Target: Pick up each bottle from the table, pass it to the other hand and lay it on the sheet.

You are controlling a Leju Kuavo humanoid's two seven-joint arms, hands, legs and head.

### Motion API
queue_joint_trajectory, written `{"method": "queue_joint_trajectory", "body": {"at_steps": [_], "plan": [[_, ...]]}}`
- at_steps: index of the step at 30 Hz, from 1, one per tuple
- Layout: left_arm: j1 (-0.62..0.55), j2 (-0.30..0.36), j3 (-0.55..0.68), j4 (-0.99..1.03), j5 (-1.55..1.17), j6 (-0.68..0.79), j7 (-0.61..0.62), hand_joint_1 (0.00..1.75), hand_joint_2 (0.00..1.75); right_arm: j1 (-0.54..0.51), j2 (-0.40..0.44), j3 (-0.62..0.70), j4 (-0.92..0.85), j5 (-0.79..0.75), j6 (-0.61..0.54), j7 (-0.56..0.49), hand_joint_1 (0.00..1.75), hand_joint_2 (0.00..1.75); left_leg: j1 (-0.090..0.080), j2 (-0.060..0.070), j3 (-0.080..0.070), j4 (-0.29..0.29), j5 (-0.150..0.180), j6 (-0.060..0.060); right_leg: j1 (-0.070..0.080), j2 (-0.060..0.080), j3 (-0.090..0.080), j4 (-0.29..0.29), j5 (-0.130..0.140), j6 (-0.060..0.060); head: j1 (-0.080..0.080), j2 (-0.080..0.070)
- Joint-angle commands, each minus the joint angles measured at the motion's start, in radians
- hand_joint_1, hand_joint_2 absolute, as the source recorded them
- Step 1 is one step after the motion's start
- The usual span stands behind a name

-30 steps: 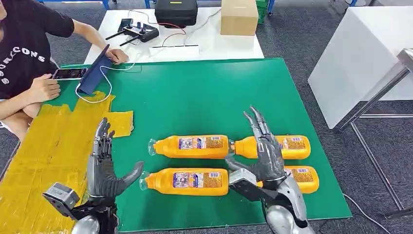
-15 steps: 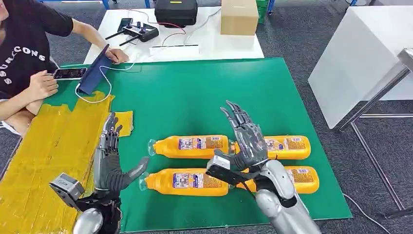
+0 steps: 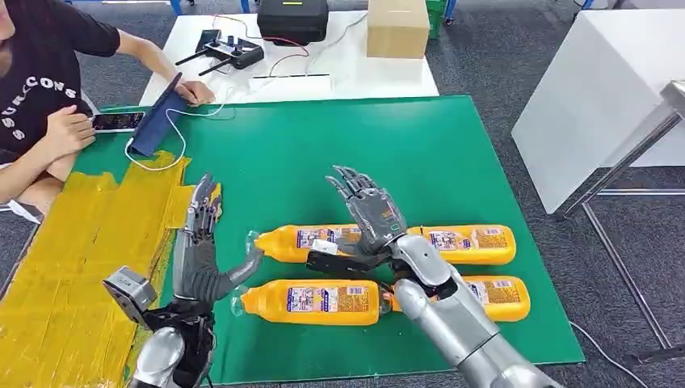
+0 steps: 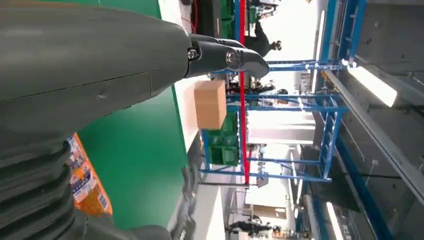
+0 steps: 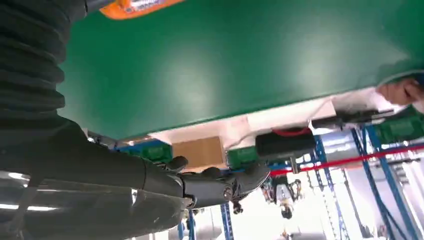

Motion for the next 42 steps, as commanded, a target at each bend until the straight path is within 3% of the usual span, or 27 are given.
{"method": "queue_joint_trajectory", "body": {"at_steps": [1,18,25,37,42], "plan": [[-0.085,-0.001,-0.038,0.113,0.024,-0.009,-0.001,0.0,1.75,-0.163,0.078,0.076,0.408,-0.046,0.038,-0.017,0.0,1.75,0.002,0.004,0.008,-0.001,-0.003,-0.002,0.002,0.003,0.008,-0.002,-0.001,-0.001,0.0,0.0],[-0.105,-0.008,-0.058,0.139,0.05,-0.024,-0.01,0.0,1.75,-0.191,0.128,0.056,0.607,-0.099,0.058,-0.036,0.0,1.75,0.001,0.0,0.005,0.0,-0.001,-0.001,0.001,-0.001,0.005,-0.001,-0.001,0.0,0.0,0.0],[-0.106,-0.009,-0.059,0.14,0.05,-0.024,-0.01,0.0,1.75,-0.19,0.128,0.055,0.609,-0.1,0.057,-0.038,0.0,1.75,0.001,0.0,0.003,0.0,-0.001,-0.001,0.001,-0.001,0.003,0.0,-0.001,0.0,0.0,0.0],[-0.128,-0.014,-0.073,0.185,0.075,-0.034,-0.01,0.0,1.75,-0.228,0.164,0.119,0.761,-0.108,0.162,-0.048,0.0,1.75,0.0,0.0,0.003,-0.001,0.0,-0.001,0.001,-0.001,0.003,-0.001,-0.001,0.0,0.0,0.0],[-0.141,-0.014,-0.082,0.204,0.087,-0.035,-0.012,0.0,1.75,-0.246,0.161,0.155,0.803,-0.094,0.211,-0.021,0.14,1.75,0.001,0.0,0.005,-0.001,0.0,-0.001,0.001,-0.002,0.005,-0.001,-0.001,0.0,0.0,0.0]]}}
